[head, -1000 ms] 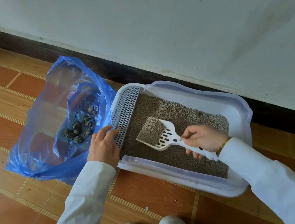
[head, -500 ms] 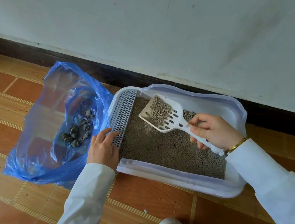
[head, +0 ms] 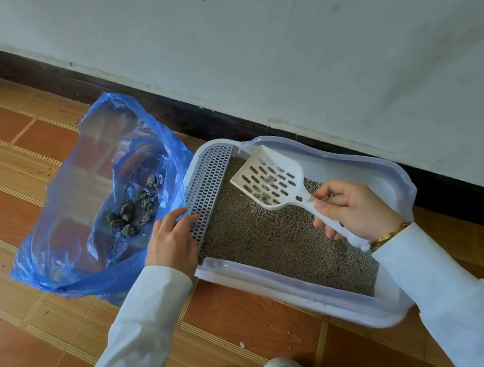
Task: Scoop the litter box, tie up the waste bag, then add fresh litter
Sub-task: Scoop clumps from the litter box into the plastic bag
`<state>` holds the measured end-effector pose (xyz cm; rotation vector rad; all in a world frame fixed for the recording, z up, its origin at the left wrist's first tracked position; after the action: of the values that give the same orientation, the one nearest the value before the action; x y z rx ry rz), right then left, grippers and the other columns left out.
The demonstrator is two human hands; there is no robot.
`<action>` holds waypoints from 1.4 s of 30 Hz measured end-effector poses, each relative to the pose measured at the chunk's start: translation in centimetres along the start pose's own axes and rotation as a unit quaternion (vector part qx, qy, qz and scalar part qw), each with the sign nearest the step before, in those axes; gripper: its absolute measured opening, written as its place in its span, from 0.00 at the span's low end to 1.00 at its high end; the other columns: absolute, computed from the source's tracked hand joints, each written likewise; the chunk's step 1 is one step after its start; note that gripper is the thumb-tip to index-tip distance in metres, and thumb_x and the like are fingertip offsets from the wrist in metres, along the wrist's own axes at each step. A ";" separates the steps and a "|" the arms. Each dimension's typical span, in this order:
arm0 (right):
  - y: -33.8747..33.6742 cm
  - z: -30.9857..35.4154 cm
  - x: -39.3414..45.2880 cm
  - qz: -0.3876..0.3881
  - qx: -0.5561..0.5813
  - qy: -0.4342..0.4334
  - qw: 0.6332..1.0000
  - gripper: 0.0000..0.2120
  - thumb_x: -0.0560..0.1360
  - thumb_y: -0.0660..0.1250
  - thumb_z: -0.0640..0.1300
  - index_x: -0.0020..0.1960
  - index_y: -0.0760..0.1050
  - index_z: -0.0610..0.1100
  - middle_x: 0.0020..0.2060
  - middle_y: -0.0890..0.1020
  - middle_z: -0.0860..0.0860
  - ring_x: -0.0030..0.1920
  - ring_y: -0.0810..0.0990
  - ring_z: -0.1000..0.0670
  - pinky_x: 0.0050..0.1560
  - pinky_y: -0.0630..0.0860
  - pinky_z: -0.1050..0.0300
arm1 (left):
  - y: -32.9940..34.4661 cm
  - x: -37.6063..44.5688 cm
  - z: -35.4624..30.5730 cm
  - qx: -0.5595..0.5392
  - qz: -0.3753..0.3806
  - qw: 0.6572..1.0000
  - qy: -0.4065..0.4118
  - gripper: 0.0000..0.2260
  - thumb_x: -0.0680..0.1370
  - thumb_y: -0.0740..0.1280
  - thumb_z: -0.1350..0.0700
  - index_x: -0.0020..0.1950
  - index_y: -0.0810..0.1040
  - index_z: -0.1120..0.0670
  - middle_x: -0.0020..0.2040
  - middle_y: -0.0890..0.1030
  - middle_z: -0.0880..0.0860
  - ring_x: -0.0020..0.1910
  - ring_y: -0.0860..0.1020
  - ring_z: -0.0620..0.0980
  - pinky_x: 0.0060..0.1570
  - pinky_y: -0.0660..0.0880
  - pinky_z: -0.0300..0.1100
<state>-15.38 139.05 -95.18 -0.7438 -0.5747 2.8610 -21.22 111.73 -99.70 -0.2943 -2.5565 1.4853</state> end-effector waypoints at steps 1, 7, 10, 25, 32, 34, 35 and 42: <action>0.1 0.1 0.1 -0.003 -0.011 -0.002 1.000 0.04 0.78 0.64 0.37 0.46 0.75 0.43 0.33 0.83 0.44 0.27 0.77 0.47 0.31 0.76 0.54 | -0.1 0.0 0.1 0.000 -0.001 1.000 -0.004 0.17 0.71 0.64 0.72 0.56 0.80 0.60 0.61 0.77 0.61 0.54 0.75 0.64 0.51 0.74 0.57; 1.6 1.1 1.1 0.019 -0.008 -0.009 1.000 0.04 0.77 0.64 0.37 0.45 0.76 0.42 0.34 0.83 0.43 0.26 0.76 0.48 0.28 0.76 0.56 | -0.4 -0.1 0.7 0.004 -0.001 1.000 -0.016 0.18 0.72 0.64 0.71 0.59 0.78 0.59 0.63 0.75 0.61 0.58 0.74 0.63 0.54 0.73 0.57; 2.8 2.5 2.2 0.036 -0.022 -0.029 0.999 0.04 0.77 0.65 0.38 0.44 0.76 0.44 0.34 0.84 0.44 0.27 0.77 0.49 0.30 0.77 0.55 | -0.7 -0.2 1.3 0.006 0.005 1.000 -0.021 0.18 0.73 0.64 0.70 0.60 0.78 0.58 0.63 0.76 0.61 0.57 0.74 0.63 0.55 0.73 0.58; 16.3 13.4 11.1 0.032 -0.341 -0.233 0.910 0.03 0.76 0.65 0.48 0.48 0.71 0.50 0.41 0.82 0.50 0.40 0.78 0.48 0.35 0.71 0.57 | -1.0 -1.1 3.9 -0.017 0.018 0.999 -0.022 0.17 0.76 0.60 0.62 0.64 0.75 0.51 0.59 0.79 0.51 0.59 0.74 0.55 0.54 0.72 0.52; 21.1 14.2 9.8 -0.028 -0.524 -0.420 0.741 0.12 0.79 0.61 0.44 0.62 0.67 0.45 0.47 0.80 0.44 0.46 0.81 0.41 0.38 0.71 0.50 | -0.5 -1.5 4.1 -0.019 0.021 0.999 -0.033 0.18 0.77 0.58 0.61 0.65 0.74 0.50 0.62 0.76 0.50 0.60 0.71 0.53 0.56 0.71 0.50; 21.1 14.3 9.5 -0.043 -0.547 -0.439 0.711 0.14 0.79 0.61 0.42 0.65 0.67 0.45 0.47 0.79 0.43 0.46 0.80 0.42 0.39 0.71 0.50 | -0.4 -1.5 4.1 -0.017 0.025 0.999 -0.033 0.18 0.77 0.57 0.61 0.66 0.73 0.50 0.63 0.76 0.49 0.61 0.71 0.53 0.57 0.70 0.49; 20.8 14.4 9.4 -0.049 -0.548 -0.441 0.710 0.14 0.79 0.61 0.42 0.65 0.67 0.44 0.47 0.79 0.43 0.46 0.80 0.42 0.40 0.71 0.50 | -0.4 -1.5 4.1 -0.016 0.025 0.999 -0.034 0.18 0.77 0.57 0.61 0.66 0.73 0.50 0.63 0.75 0.49 0.61 0.70 0.52 0.57 0.70 0.49; 18.7 14.7 8.5 -0.074 -0.544 -0.443 0.709 0.14 0.80 0.58 0.40 0.65 0.68 0.44 0.47 0.77 0.43 0.45 0.78 0.42 0.43 0.71 0.49 | -0.3 -1.5 4.1 -0.003 0.028 0.999 -0.042 0.18 0.78 0.57 0.60 0.66 0.73 0.49 0.64 0.75 0.49 0.61 0.70 0.52 0.57 0.70 0.48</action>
<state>-30.58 118.87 -94.50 0.7519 -2.3465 2.2629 -20.83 107.79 -101.51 -0.3130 -2.6396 1.5421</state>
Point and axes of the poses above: each hand's wrist, its own x-axis towards the middle knuckle, its own y-axis out of the palm, z = x × y, the point moved 6 cm from there along x, towards the middle knuckle
